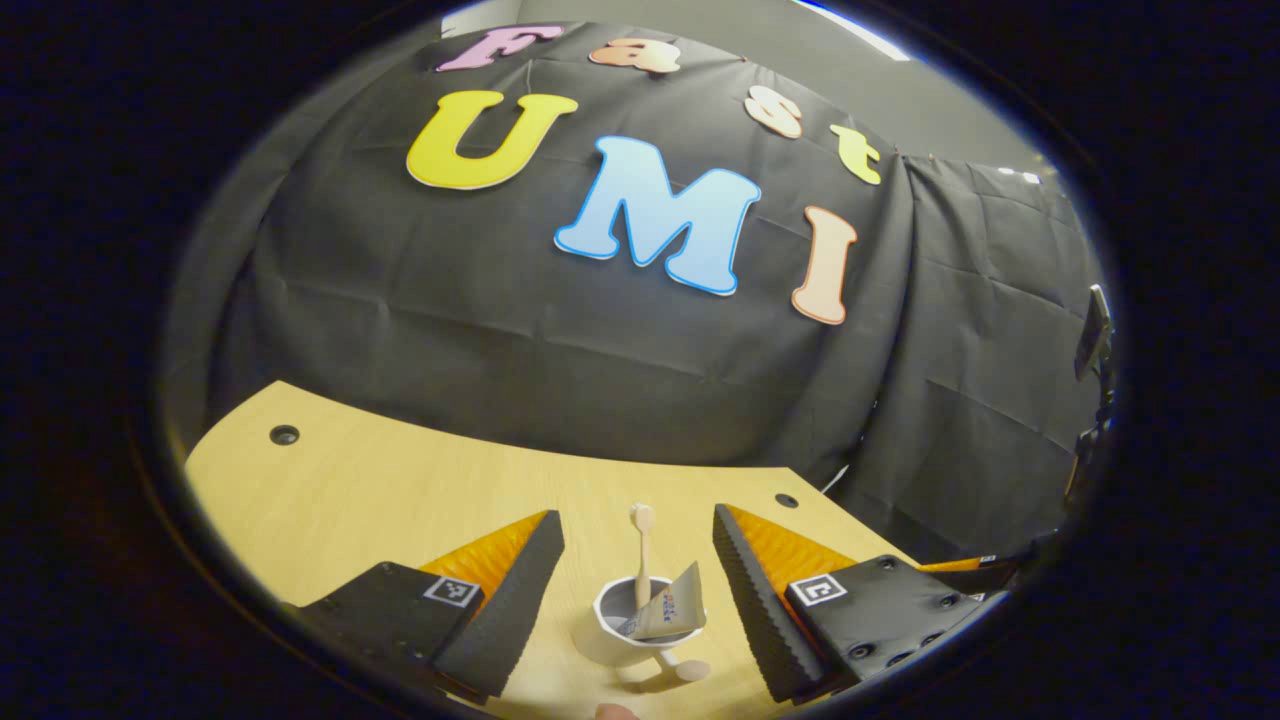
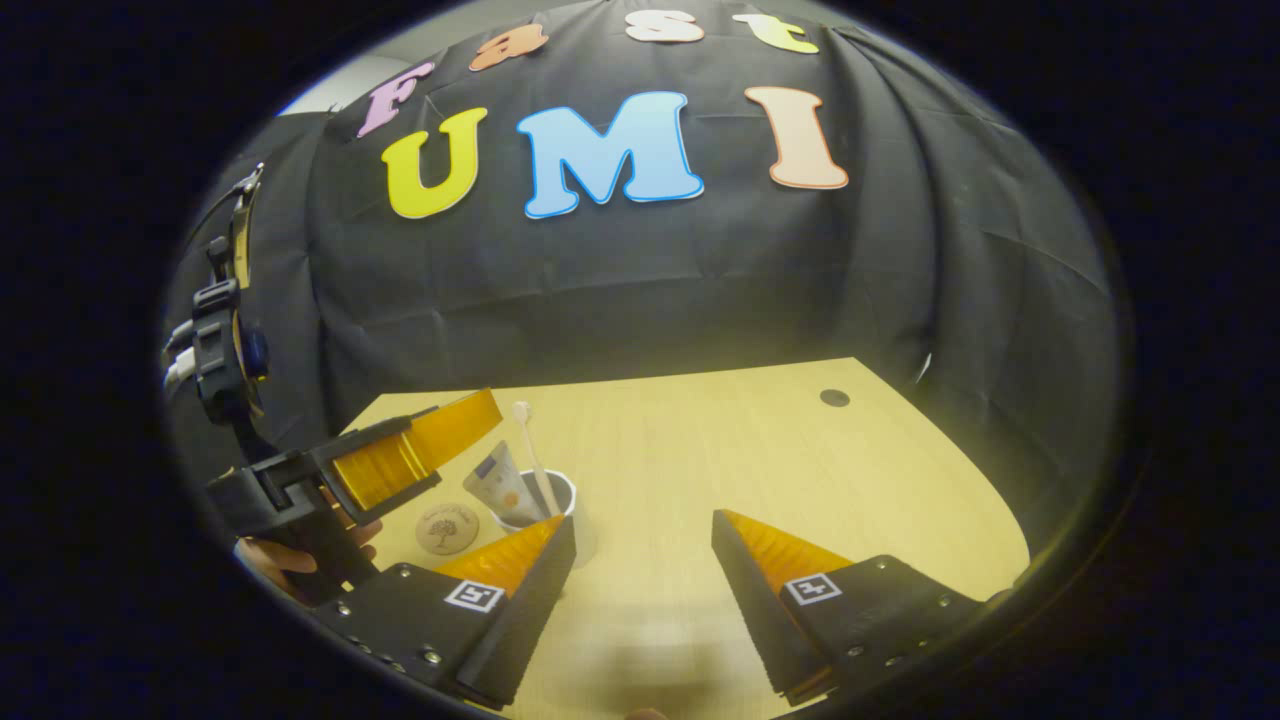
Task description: Put the toothbrush and toothpaste on the desktop into the cup, then pick up the cup and place it on the coaster on the desktop.
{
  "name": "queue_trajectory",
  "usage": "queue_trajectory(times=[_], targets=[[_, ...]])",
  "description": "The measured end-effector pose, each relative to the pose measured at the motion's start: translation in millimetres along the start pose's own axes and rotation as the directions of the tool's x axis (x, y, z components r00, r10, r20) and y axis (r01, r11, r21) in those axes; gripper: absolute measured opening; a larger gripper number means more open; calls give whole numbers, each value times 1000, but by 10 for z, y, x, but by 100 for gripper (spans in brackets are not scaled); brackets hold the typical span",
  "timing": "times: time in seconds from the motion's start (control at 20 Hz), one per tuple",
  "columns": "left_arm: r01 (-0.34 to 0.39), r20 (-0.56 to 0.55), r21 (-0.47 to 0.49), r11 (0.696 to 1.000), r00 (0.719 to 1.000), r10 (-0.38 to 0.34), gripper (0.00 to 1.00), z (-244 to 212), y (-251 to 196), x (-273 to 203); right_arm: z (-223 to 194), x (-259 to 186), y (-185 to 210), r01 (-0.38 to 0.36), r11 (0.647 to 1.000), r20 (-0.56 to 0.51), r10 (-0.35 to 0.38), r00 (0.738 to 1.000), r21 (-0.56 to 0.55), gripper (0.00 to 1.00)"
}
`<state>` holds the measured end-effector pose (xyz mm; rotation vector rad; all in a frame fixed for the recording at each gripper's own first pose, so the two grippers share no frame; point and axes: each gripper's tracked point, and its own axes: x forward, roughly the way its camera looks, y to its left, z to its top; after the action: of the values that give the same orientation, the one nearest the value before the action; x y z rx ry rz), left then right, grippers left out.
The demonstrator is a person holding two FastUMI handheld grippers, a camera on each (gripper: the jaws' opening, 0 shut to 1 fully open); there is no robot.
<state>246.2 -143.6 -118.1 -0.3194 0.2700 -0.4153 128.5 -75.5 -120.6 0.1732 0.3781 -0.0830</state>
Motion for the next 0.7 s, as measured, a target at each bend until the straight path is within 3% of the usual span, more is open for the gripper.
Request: queue_trajectory(times=[0.2, 0.4, 0.7], targets=[[-38, 21, 12, 999, 999, 38, 92, 186, 151, -232, -48, 31, 233, -43, 999, -50, 42, 998, -25, 86], [-87, 32, 38, 995, 996, 86, 96, 320, 311, -462, -106, 90, 467, -85, 995, -108, 78, 991, -59, 86], [-152, 43, 81, 985, 988, 149, 96, 429, 495, -740, -325, 224, 763, -136, 989, -247, 118, 962, -59, 86]])
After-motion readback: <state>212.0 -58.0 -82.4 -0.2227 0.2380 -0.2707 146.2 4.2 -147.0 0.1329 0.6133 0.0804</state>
